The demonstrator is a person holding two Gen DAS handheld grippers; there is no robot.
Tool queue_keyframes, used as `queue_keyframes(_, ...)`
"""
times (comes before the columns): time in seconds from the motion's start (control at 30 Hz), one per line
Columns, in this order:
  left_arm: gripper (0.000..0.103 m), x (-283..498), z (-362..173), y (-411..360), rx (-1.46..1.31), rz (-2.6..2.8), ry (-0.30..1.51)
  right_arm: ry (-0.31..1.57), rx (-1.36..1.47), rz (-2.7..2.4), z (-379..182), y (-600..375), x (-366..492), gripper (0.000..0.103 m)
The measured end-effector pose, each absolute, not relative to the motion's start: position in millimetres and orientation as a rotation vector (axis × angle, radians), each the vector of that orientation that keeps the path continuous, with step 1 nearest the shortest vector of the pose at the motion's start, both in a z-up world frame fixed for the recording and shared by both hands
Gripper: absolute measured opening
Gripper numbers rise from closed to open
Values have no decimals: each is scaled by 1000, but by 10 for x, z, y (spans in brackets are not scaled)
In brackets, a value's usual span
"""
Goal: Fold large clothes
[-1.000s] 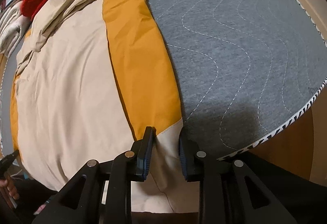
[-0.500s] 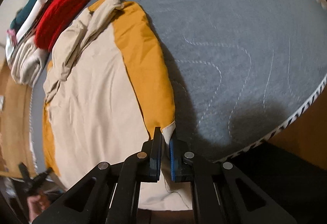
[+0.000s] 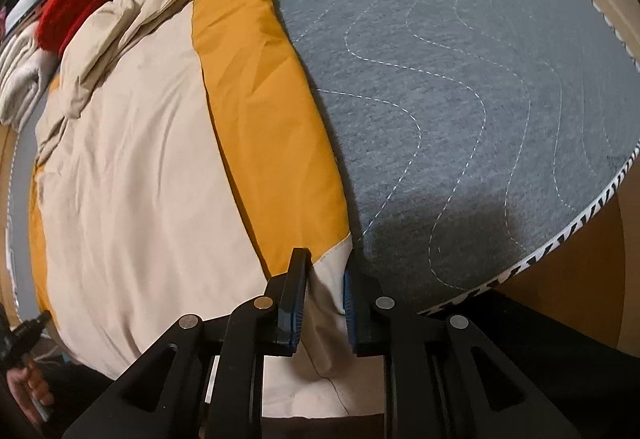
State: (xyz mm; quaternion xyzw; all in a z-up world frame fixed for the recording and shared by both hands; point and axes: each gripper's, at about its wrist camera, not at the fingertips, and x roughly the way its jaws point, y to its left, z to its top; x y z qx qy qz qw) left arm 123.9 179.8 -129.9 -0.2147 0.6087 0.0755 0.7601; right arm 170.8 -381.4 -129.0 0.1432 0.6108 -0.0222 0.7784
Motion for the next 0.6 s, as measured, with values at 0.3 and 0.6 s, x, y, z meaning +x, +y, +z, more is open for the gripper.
queue_keyframes(0.3,16,1245,-1311,1716,-363,165,1337,1319,264,-46,-1279,-3737,1727,19)
queue_keyframes(0.6,4,1270,-1198,1612,-299,129,1301,1282,228,-24,-1218,-3589,1733,8)
